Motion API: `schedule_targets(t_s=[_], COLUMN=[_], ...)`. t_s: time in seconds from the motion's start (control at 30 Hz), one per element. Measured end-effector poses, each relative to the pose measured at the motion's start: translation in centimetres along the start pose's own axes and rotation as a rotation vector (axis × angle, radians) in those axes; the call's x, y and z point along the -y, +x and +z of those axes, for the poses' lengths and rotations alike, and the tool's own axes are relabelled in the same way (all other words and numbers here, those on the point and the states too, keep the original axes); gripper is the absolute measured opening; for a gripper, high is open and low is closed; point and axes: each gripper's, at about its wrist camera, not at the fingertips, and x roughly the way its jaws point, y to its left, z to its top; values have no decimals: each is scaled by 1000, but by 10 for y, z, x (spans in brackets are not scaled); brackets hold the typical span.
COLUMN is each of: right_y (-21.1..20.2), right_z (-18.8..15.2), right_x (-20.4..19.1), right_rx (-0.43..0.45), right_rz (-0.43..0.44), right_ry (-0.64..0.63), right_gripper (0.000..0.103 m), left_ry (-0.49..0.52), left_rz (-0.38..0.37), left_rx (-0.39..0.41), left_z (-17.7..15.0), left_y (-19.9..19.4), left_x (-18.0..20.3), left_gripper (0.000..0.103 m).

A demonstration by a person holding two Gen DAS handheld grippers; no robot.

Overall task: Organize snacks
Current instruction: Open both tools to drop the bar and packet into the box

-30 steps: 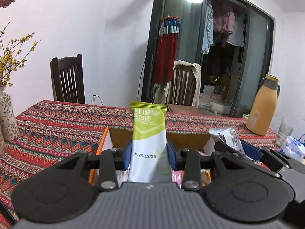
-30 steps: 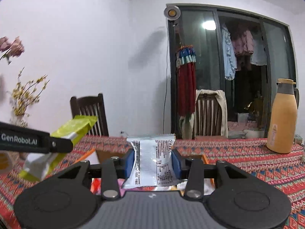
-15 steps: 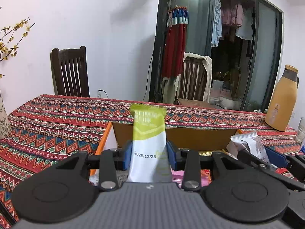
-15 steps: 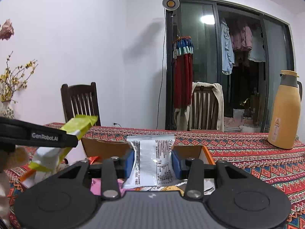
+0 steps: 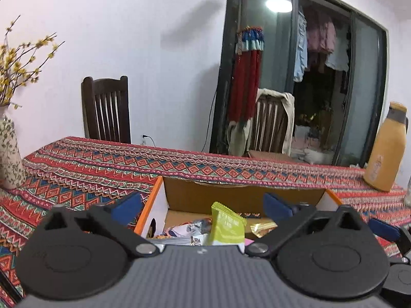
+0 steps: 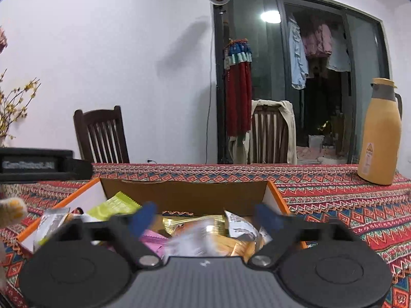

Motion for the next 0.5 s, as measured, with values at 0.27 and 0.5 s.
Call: schedule_targets(t_s=[0.27, 0.5], right_y=[-3, -9], right_z=[-1, 2], right_x=[4, 3], right_rx=[13, 40], right_rz=[-14, -8], right_ry=[30, 29], right_gripper=[103, 103], left_ry=[-36, -47], left_rz=[6, 4], left_rx=[-16, 13], left_z=[1, 9], left_y=[2, -12], left_x=[-9, -8], left_gripper=[103, 103])
